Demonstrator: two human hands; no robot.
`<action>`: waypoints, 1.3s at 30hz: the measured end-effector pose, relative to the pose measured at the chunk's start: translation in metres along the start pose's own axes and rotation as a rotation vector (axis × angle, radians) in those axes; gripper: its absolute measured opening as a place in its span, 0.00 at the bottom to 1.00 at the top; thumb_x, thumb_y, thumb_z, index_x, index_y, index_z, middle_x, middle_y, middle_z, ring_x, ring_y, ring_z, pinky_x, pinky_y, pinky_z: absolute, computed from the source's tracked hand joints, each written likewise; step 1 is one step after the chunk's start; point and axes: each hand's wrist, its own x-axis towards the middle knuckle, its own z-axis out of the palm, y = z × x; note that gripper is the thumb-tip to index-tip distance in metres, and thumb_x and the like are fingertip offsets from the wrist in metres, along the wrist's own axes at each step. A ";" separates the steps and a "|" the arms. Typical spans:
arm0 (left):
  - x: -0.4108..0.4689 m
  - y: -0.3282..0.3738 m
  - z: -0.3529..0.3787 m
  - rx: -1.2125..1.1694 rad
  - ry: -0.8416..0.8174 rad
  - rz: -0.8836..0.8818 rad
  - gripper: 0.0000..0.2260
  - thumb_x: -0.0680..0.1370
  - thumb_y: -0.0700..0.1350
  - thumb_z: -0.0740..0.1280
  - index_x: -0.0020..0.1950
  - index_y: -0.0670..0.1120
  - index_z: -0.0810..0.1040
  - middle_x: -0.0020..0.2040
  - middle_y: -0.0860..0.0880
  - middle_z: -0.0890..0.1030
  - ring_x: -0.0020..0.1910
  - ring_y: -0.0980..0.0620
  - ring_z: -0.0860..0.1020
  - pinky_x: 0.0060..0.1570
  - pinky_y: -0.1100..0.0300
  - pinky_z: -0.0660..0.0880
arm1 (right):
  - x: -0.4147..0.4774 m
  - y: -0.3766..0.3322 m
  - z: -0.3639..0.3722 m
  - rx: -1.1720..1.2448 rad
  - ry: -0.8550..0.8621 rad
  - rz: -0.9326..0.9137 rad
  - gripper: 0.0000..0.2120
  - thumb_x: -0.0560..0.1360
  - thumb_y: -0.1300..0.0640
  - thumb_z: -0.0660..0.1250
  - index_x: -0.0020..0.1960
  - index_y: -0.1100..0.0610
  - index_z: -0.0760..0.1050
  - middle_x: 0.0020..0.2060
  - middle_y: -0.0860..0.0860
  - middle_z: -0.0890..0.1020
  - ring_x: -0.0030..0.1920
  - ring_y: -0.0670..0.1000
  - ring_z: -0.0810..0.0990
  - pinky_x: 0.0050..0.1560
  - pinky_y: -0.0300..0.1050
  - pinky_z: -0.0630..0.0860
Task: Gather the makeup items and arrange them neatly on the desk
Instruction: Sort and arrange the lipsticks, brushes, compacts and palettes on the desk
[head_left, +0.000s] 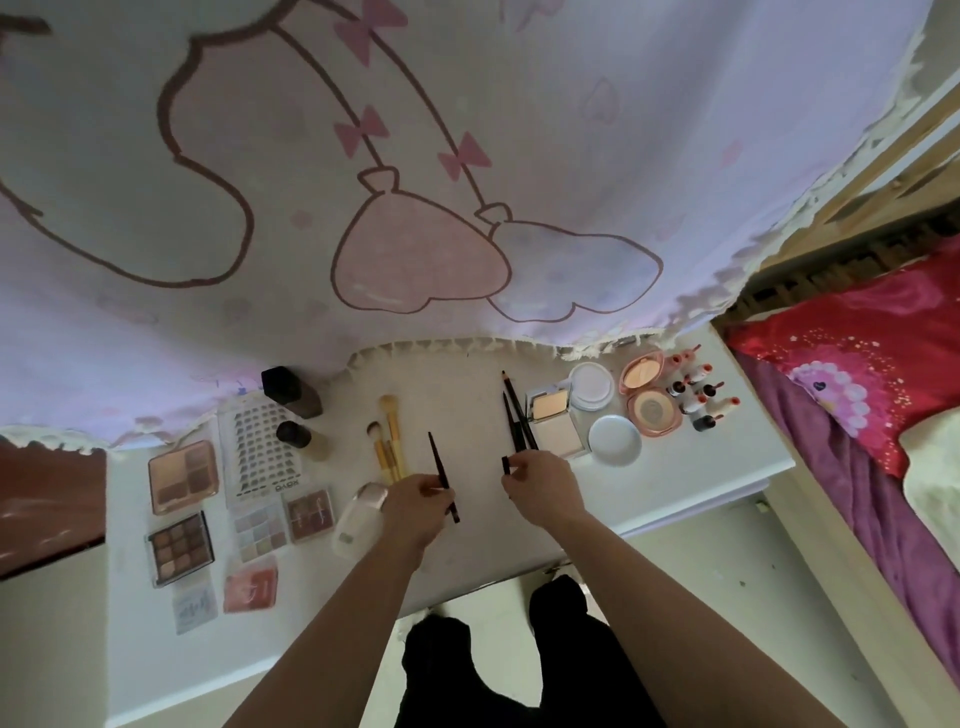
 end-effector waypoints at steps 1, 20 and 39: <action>0.001 0.000 0.002 0.041 -0.003 0.012 0.10 0.73 0.41 0.72 0.54 0.46 0.81 0.43 0.48 0.84 0.45 0.47 0.82 0.49 0.49 0.81 | 0.006 -0.002 0.001 -0.007 0.013 -0.010 0.17 0.76 0.55 0.66 0.64 0.53 0.79 0.55 0.49 0.84 0.58 0.52 0.80 0.59 0.42 0.75; 0.024 0.035 0.059 0.290 0.047 0.174 0.11 0.75 0.47 0.71 0.56 0.47 0.80 0.47 0.51 0.81 0.47 0.53 0.78 0.47 0.63 0.71 | 0.001 0.040 0.002 0.110 0.183 0.018 0.11 0.77 0.56 0.65 0.57 0.54 0.81 0.49 0.48 0.85 0.51 0.48 0.81 0.51 0.35 0.69; 0.005 0.038 0.025 0.385 -0.028 0.299 0.14 0.81 0.43 0.61 0.66 0.47 0.77 0.63 0.51 0.78 0.60 0.52 0.76 0.60 0.60 0.72 | 0.001 0.036 -0.009 0.110 0.127 0.020 0.12 0.76 0.57 0.64 0.57 0.52 0.81 0.49 0.48 0.84 0.52 0.51 0.81 0.53 0.41 0.73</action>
